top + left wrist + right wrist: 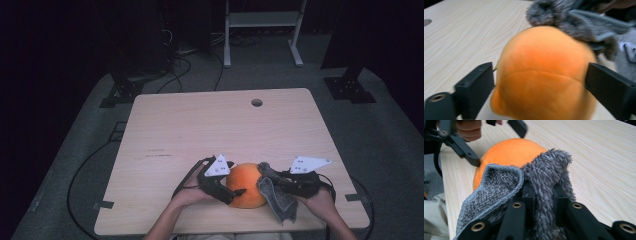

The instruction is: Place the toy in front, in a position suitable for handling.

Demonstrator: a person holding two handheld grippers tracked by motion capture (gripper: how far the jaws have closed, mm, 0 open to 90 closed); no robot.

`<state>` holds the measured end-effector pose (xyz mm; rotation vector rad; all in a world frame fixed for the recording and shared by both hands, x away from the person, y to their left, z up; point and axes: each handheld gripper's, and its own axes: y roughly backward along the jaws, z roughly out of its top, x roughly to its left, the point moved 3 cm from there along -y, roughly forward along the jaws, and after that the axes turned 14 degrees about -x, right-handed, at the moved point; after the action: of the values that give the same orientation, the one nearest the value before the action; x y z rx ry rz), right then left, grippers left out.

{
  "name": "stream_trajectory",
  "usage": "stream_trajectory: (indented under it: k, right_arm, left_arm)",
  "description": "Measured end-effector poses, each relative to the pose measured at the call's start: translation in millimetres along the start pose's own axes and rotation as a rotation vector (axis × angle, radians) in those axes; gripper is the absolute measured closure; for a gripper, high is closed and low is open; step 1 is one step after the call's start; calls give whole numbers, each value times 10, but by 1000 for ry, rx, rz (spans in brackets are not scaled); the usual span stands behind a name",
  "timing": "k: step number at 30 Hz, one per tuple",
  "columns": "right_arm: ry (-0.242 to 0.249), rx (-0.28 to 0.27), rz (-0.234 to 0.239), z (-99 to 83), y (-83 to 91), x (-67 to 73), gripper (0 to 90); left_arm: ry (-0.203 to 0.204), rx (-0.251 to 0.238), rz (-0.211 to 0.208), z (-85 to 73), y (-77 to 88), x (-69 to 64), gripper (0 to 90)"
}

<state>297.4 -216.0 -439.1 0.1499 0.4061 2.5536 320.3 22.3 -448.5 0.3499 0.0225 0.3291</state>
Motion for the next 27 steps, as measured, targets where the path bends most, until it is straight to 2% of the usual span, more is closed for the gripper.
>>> stream_trajectory:
  k: [3, 5, 6, 8, 10, 11, 15, 16, 19, 21, 23, 24, 26, 27]
  right_arm:
    - [-16, -3, 12, -34, 21, -5, 759]
    - [-35, -7, 18, -56, 38, -11, 758]
    - [-47, -11, 19, -62, 46, -13, 758]
    - [-70, -23, 29, -57, 68, -12, 758]
    - [-62, -33, 23, -19, 112, -17, 759]
    - [-60, -45, 18, 6, 128, -22, 758]
    - [-47, -72, -9, 125, 95, -54, 757]
    - [-44, -77, -6, 161, 66, -62, 757]
    - [-21, -109, 4, 295, -54, -40, 757]
    - [6, -122, 14, 371, -172, 1, 757]
    - [36, -100, 13, 378, -302, 6, 757]
    - [28, -78, 15, 346, -358, -8, 757]
    - [-4, -87, 37, 265, -429, -27, 758]
    - [-2, -89, 41, 240, -444, -12, 758]
  left_arm:
    - [54, 43, -60, -50, -97, -3, 28]
    - [28, 51, -59, -41, -111, -29, 115]
    - [-3, 46, -57, -18, -98, -45, 201]
    - [-50, 8, -42, 26, -69, -69, 305]
    - [-93, -30, -36, 70, -42, -77, 320]
    - [-132, -38, -22, 95, -30, -70, 322]
    - [-258, -38, 22, 203, 8, 15, 322]
    - [-281, -29, 28, 218, 22, 45, 322]
    - [-316, -17, 47, 226, 57, 142, 318]
    - [-319, 1, 47, 190, 63, 182, 311]
    - [-294, 34, 41, 104, 69, 221, 296]
    - [-263, 33, 30, 57, 78, 241, 274]
    - [-166, 0, 15, 14, 128, 280, 192]
    - [-125, -25, 10, 2, 150, 292, 171]
